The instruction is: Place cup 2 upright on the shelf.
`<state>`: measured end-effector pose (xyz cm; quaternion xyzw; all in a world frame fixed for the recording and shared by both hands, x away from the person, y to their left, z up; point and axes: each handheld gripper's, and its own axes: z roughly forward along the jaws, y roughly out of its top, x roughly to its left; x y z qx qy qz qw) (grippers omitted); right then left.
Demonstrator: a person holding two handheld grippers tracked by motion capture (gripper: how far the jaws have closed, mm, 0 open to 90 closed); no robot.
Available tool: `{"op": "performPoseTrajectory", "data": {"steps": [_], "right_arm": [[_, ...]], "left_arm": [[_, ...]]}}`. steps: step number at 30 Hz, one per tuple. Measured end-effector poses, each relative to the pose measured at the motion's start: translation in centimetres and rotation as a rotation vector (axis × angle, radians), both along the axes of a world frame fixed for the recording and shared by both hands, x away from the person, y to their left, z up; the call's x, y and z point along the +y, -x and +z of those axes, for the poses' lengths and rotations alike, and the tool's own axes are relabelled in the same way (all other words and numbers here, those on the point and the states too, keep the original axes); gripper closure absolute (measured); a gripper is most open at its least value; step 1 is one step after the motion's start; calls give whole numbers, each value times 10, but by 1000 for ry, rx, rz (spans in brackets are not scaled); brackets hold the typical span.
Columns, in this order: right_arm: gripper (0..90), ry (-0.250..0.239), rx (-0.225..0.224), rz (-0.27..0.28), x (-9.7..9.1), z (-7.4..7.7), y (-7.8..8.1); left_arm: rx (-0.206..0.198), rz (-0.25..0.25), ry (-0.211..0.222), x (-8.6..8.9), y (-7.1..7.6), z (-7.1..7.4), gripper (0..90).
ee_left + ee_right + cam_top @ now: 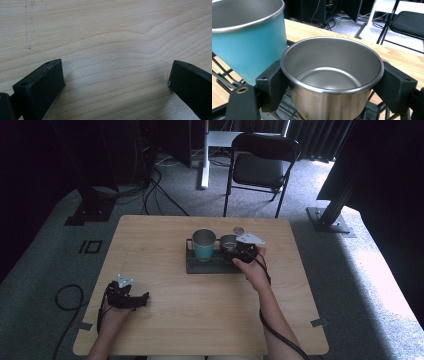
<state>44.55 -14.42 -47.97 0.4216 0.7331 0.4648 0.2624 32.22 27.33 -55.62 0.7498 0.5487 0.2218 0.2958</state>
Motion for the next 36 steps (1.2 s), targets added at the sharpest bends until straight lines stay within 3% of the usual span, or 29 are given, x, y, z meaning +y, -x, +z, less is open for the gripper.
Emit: {"op": "performPoseTrajectory", "data": {"steps": [23,26,36], "right_arm": [[178,1,35,9,-8,-2,9],[112,-14,40,20,-9,-2,9],[107,-17,32,31,-17,3,17]], "left_arm": [[0,0,0,0,0,0,8],[0,0,0,0,0,0,8],[0,0,0,0,0,0,8]]}}
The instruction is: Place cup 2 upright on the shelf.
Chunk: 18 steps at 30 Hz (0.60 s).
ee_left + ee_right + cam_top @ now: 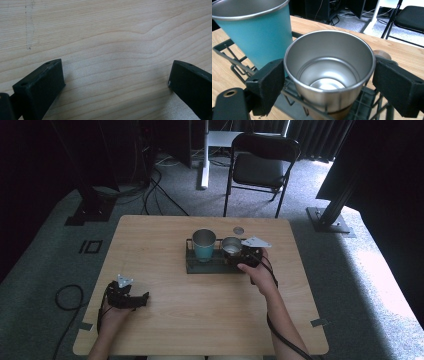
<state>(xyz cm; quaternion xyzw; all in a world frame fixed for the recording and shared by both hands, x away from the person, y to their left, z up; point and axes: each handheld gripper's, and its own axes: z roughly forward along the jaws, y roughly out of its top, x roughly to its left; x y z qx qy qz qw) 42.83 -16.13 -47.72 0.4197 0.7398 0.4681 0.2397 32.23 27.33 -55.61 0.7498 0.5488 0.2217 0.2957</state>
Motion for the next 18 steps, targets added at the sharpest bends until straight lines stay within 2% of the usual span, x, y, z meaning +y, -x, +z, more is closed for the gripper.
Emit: {"op": "performPoseTrajectory", "data": {"steps": [8,18], "right_arm": [[107,7,-20,-1,-11,0,9],[107,-4,-24,-10,-29,0,20]], "left_arm": [[0,0,0,0,0,0,8],[0,0,0,0,0,0,8]]}}
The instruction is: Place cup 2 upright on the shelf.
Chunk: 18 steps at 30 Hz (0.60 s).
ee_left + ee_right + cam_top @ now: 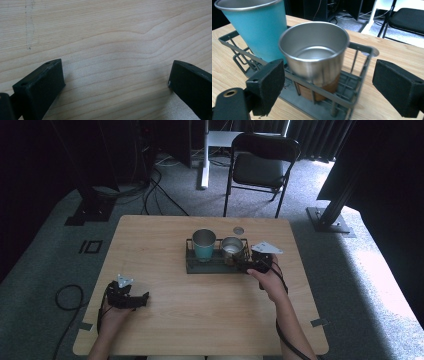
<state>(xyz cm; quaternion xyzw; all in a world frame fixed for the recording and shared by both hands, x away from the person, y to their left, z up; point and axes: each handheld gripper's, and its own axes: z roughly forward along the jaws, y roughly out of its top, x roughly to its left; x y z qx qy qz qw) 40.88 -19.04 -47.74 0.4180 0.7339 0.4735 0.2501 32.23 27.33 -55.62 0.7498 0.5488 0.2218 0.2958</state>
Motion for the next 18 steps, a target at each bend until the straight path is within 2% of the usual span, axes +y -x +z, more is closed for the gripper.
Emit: {"op": "performPoseTrajectory", "data": {"steps": [18], "right_arm": [[107,-8,6,-36,-28,-6,19]], "left_arm": [[1,0,0,0,0,0,8]]}}
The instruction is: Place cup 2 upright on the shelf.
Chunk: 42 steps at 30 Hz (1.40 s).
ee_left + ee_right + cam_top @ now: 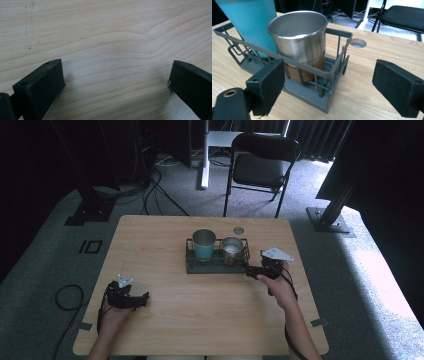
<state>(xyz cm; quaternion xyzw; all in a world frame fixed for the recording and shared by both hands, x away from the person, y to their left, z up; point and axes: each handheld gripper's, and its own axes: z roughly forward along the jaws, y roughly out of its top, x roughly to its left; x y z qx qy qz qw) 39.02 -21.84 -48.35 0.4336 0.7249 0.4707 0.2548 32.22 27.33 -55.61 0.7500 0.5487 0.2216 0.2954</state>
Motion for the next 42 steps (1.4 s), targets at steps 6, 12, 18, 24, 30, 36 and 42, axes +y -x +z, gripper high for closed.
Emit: {"op": "performPoseTrajectory", "data": {"steps": [6,12,18,24,30,36,42], "right_arm": [[107,11,6,-15,-10,-5,7],[107,27,20,-28,-20,-14,13],[107,29,37,-46,-29,-24,18],[107,45,45,-54,-36,-33,25],[107,48,62,-60,-40,-42,32],[107,47,81,-66,-44,-51,38],[107,42,97,-74,-49,-57,45]], "left_arm": [[0,0,0,0,0,0,8],[0,0,0,0,0,0,8],[-1,1,1,0,0,0,8],[0,0,0,0,0,0,8],[0,0,0,0,0,0,8],[0,0,0,0,0,0,8],[0,0,0,0,0,0,8]]}}
